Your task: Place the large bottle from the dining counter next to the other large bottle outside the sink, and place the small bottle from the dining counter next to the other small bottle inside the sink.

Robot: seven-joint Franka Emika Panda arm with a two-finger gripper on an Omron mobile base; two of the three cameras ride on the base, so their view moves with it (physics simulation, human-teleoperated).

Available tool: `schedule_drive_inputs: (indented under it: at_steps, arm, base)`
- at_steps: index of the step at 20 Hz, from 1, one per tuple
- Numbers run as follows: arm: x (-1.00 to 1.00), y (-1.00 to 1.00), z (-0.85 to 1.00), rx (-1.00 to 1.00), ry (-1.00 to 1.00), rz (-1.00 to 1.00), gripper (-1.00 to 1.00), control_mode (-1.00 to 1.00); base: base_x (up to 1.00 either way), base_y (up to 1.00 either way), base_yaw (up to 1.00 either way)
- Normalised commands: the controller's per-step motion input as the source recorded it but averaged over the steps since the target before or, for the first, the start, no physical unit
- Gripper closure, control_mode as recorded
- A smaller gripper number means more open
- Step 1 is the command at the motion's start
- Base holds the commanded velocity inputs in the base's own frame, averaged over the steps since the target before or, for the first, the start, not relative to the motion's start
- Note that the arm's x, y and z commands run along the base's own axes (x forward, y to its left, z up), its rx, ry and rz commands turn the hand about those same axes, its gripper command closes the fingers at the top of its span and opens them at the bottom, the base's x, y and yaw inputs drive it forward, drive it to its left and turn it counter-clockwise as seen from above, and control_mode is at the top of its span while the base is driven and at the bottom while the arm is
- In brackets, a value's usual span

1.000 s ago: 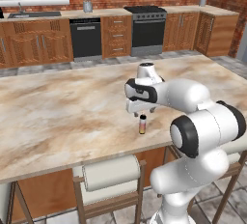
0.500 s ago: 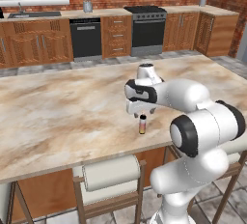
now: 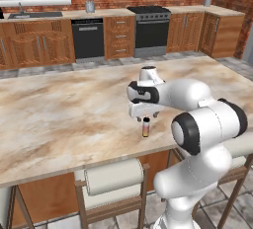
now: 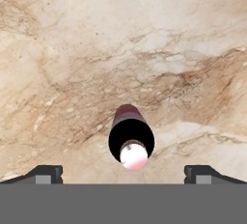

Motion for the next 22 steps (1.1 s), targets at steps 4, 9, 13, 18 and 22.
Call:
schedule_drive_inputs:
  at_steps: [4, 9, 13, 18, 22]
  arm:
    - [0.04, 0.00, -0.04, 0.00, 0.05, 0.00, -1.00, -1.00]
    - [0.07, 0.00, -0.06, 0.00, 0.04, 0.00, -1.00, -1.00]
    - [0.04, 0.00, -0.11, 0.00, 0.00, 0.00, -1.00, -1.00]
    - [0.01, -0.01, -0.09, 0.00, -0.01, 0.00, -1.00, -1.00]
    - [0.00, 0.00, -0.02, 0.00, -0.01, 0.00, -1.00, -1.00]
  base:
    - [0.00, 0.00, 0.00]
    - [0.00, 0.00, 0.00]
    - [0.00, 0.00, 0.00]
    - [0.00, 0.00, 0.00]
    - [0.00, 0.00, 0.00]
